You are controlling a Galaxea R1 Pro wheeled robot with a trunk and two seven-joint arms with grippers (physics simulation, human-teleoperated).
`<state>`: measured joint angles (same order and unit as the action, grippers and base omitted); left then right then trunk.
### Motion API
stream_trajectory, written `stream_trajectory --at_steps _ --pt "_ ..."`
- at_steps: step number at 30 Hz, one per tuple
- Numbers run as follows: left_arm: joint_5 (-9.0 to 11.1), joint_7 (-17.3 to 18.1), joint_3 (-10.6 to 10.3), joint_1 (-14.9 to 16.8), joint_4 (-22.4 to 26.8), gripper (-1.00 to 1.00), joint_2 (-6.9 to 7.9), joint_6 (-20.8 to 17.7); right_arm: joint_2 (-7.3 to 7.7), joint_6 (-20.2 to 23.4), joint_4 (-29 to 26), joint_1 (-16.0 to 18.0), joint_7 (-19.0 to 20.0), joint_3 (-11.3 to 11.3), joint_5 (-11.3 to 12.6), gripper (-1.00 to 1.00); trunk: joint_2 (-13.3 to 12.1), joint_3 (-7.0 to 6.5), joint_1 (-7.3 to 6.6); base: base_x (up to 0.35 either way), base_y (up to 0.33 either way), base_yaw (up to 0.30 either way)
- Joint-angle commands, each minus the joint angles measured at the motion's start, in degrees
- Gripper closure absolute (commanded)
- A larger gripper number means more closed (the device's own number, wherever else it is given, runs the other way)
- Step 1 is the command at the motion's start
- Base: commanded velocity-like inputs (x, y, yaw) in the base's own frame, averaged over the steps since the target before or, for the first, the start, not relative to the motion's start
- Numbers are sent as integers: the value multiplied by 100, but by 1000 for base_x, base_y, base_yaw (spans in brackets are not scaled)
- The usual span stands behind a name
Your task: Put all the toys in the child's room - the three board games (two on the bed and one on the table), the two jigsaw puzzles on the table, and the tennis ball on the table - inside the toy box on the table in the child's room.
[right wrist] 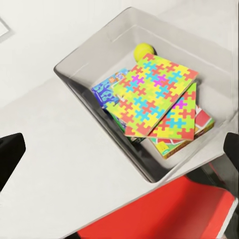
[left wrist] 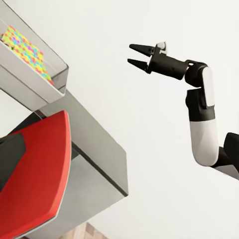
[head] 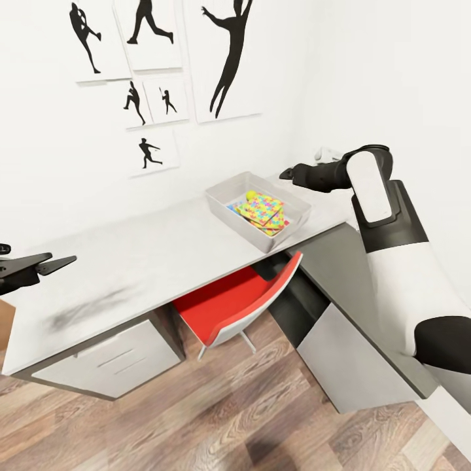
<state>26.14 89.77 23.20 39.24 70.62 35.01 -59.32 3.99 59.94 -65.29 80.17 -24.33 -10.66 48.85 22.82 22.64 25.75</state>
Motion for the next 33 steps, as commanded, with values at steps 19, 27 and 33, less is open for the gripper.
stream_trajectory --at_steps 19,27,33 --pt "-46 23 -17 -43 -72 -100 153 -35 1426 6 -845 -965 -54 -20 1123 -100 10 -171 4 0 0 0" --pt "-119 23 -10 -85 -80 -100 162 -23 1950 6 -1300 -1764 -54 -15 1479 -100 10 -247 4 0 0 0" --pt "-147 23 -9 -107 -114 -100 191 -14 2278 6 -1573 -2302 -54 -15 1881 -100 10 -304 4 0 0 0"
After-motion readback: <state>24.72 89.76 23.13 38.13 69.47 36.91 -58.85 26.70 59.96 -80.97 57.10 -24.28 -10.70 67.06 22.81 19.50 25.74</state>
